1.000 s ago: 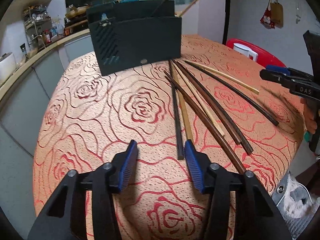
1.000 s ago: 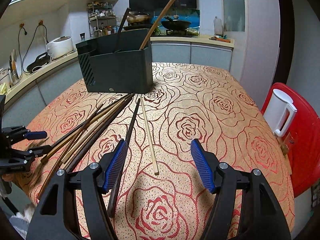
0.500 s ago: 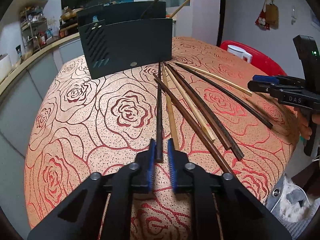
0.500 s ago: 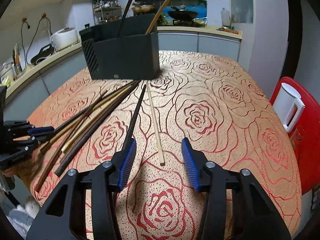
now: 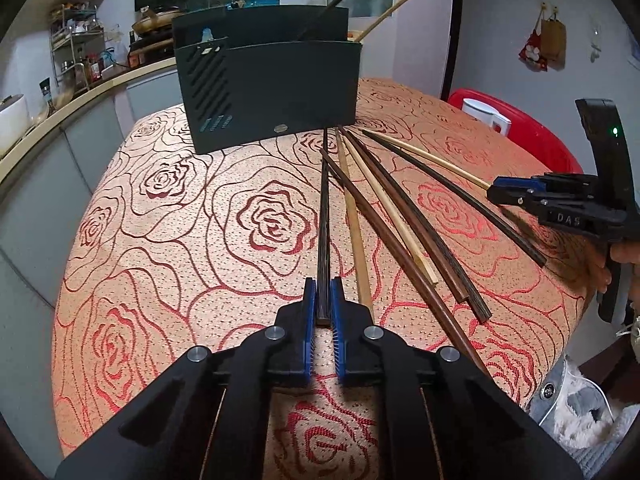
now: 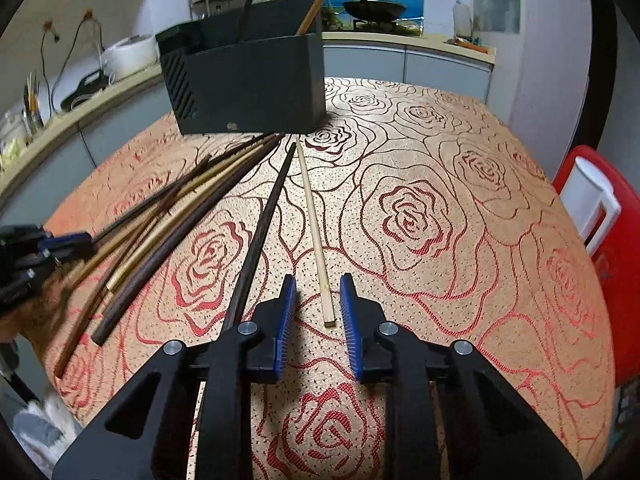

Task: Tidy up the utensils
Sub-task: 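Grasp another dark chopstick with the left tool while the right tool grasps a light chopstick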

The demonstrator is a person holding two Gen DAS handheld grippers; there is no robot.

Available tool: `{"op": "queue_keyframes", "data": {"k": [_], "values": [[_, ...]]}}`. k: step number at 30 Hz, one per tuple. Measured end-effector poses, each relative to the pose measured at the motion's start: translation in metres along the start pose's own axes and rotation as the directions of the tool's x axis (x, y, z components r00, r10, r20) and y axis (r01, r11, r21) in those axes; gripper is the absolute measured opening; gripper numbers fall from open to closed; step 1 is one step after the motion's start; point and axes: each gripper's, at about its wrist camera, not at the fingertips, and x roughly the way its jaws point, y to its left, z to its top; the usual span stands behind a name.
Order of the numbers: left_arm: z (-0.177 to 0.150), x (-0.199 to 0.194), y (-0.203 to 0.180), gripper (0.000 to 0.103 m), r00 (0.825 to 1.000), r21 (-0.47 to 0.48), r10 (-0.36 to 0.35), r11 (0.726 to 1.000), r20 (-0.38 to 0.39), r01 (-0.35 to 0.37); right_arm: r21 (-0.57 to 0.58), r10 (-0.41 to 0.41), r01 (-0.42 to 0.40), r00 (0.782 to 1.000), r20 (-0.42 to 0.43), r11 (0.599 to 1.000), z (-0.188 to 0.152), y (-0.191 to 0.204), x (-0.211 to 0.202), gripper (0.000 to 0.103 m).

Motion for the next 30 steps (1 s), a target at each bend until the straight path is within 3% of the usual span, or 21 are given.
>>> {"op": "queue_keyframes", "data": {"k": [11, 17, 24, 30], "values": [[0.000, -0.007, 0.005, 0.007, 1.000, -0.012, 0.028, 1.000, 0.007, -0.028, -0.067, -0.021, 0.021, 1.000, 0.005, 0.998, -0.001, 0.012, -0.001, 0.006], [0.003, -0.019, 0.003, 0.007, 0.998, 0.007, 0.059, 0.998, 0.030, -0.059, -0.028, -0.003, 0.003, 1.000, 0.000, 1.000, -0.001, 0.007, -0.007, 0.006], [0.014, -0.047, 0.002, 0.007, 0.993, 0.017, 0.081, 0.996, 0.088, -0.082, 0.042, 0.038, -0.042, 0.995, 0.097, 0.998, 0.014, -0.005, -0.043, 0.006], [0.031, -0.075, -0.001, 0.007, 0.984, 0.032, 0.092, 0.995, 0.150, -0.098, 0.075, 0.064, -0.081, 0.975, 0.211, 0.994, 0.031, -0.009, -0.084, 0.006]]}}
